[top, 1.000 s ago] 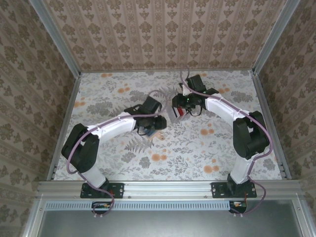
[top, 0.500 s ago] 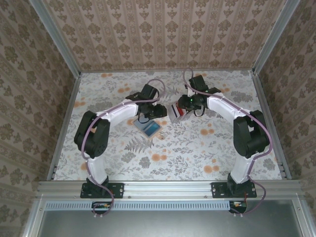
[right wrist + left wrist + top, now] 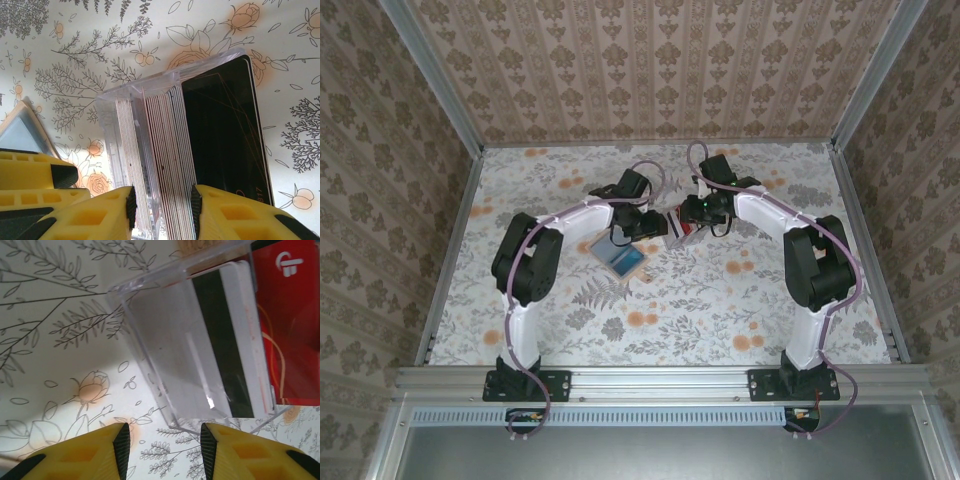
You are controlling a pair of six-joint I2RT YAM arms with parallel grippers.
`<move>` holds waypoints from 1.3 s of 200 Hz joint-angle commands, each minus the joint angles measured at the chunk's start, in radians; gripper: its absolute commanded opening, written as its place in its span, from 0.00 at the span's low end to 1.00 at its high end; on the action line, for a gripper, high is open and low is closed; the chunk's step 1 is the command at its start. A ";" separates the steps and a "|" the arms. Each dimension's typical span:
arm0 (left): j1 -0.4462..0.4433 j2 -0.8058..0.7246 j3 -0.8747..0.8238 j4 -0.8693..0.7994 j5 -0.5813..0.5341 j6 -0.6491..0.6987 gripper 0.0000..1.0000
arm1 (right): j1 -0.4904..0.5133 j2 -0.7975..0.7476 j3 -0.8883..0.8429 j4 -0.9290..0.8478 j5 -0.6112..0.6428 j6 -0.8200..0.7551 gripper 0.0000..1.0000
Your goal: Put the credit cards into the card holder
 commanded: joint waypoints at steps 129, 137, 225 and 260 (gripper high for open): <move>-0.015 0.077 0.091 -0.015 0.018 0.010 0.45 | -0.011 0.028 0.017 -0.014 -0.001 -0.030 0.37; -0.015 0.085 0.094 -0.016 0.017 0.011 0.45 | -0.009 0.031 0.015 -0.012 -0.008 -0.028 0.37; -0.022 0.132 0.116 -0.007 0.035 0.001 0.44 | -0.001 0.029 0.035 0.006 -0.093 -0.020 0.35; -0.024 0.129 0.113 -0.007 0.034 0.001 0.44 | 0.004 0.085 0.057 0.001 -0.097 -0.022 0.37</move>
